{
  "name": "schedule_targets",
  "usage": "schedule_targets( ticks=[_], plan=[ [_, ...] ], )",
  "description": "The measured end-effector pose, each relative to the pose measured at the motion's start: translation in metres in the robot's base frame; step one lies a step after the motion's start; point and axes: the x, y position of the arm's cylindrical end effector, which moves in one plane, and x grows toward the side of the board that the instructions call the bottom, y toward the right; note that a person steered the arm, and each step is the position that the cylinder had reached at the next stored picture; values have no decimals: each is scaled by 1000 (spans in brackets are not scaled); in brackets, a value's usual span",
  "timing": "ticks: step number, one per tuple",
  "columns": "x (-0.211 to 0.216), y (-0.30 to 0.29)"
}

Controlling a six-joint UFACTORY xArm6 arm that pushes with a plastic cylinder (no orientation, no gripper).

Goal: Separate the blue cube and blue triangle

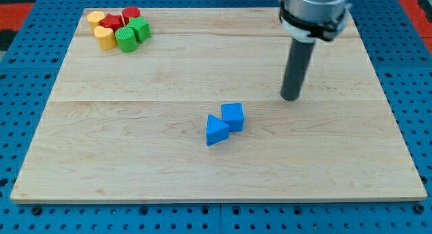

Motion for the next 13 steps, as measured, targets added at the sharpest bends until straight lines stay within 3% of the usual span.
schedule_targets(
  ticks=[1, 2, 4, 6, 8, 10, 11, 13],
  plan=[
    [49, 1],
    [63, -42],
    [47, -88],
    [-17, -87],
    [-6, -97],
    [38, -94],
    [47, -126],
    [-27, -118]
  ],
)
